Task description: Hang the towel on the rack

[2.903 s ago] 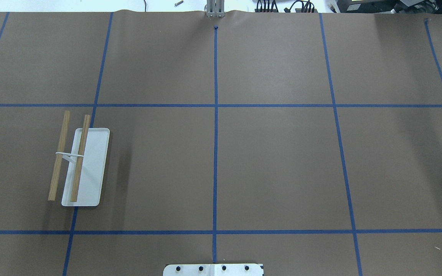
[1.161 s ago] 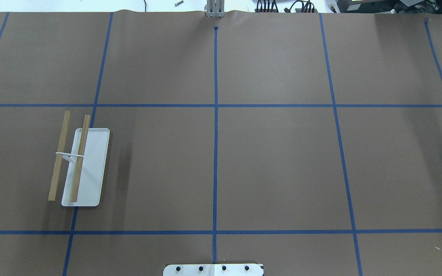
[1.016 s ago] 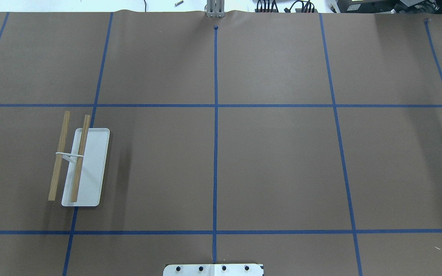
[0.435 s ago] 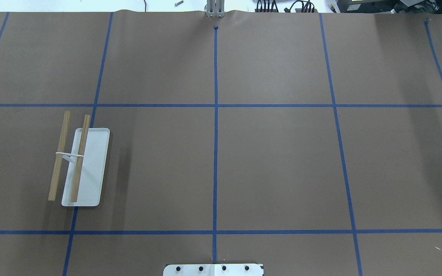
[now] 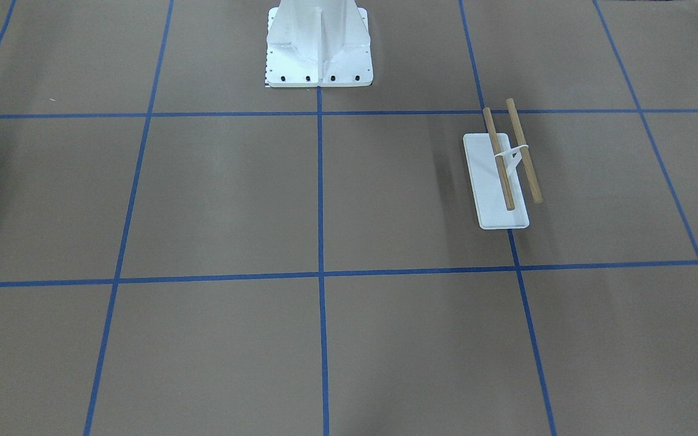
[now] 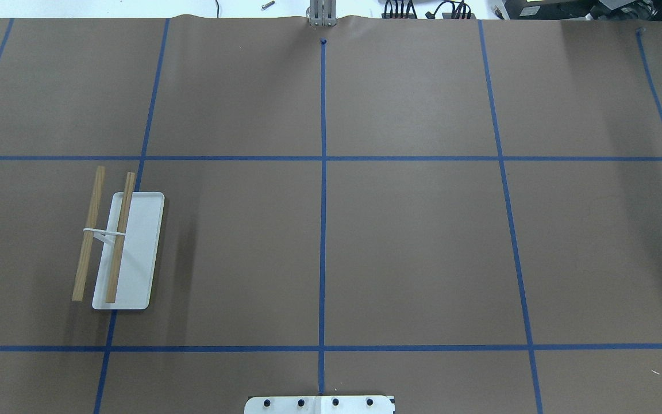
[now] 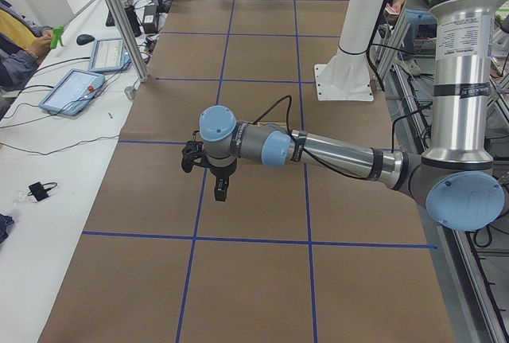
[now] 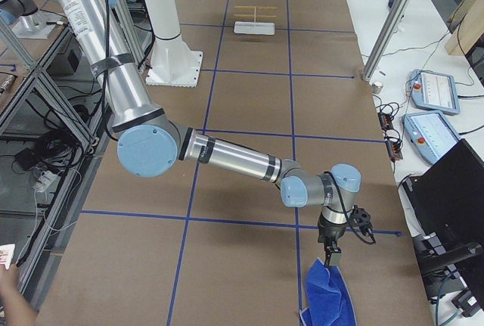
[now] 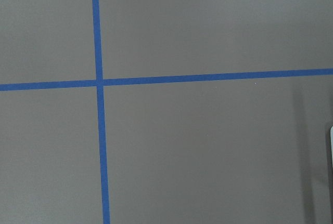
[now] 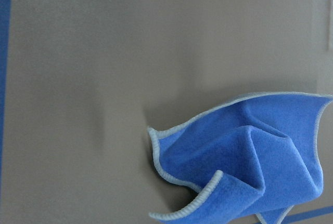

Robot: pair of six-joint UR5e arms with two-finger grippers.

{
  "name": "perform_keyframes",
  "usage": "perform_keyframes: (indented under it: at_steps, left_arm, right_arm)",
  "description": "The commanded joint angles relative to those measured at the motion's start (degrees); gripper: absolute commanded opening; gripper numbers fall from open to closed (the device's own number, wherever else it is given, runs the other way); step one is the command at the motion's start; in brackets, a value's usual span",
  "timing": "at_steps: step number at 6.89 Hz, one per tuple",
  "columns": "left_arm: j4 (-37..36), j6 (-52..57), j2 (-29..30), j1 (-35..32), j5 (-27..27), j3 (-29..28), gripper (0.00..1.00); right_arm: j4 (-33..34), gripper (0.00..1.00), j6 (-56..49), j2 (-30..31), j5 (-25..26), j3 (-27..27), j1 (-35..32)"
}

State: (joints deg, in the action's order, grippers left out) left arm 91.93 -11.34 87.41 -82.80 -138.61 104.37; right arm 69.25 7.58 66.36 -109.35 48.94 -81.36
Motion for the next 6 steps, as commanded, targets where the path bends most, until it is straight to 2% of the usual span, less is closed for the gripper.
perform_keyframes:
  at_steps: [1,2,5,6]
  left_arm:
    - [0.0,0.0,0.1,-0.1,0.0,0.0,0.98]
    - [0.0,0.0,0.0,-0.1,-0.3,0.0,0.98]
    - [0.0,0.0,0.0,-0.1,-0.3,0.2,0.98]
    - [0.0,0.0,0.0,-0.1,-0.4,0.5,0.98]
  right_arm:
    - [-4.3,0.92,2.2,-1.4,2.4,-5.3,0.5]
    - [-7.6,0.92,5.7,-1.8,2.4,-7.6,1.7]
    - [-8.7,0.89,8.5,-1.2,2.9,-7.7,2.3]
    - [-8.7,0.75,8.5,-1.0,3.0,-7.8,2.3]
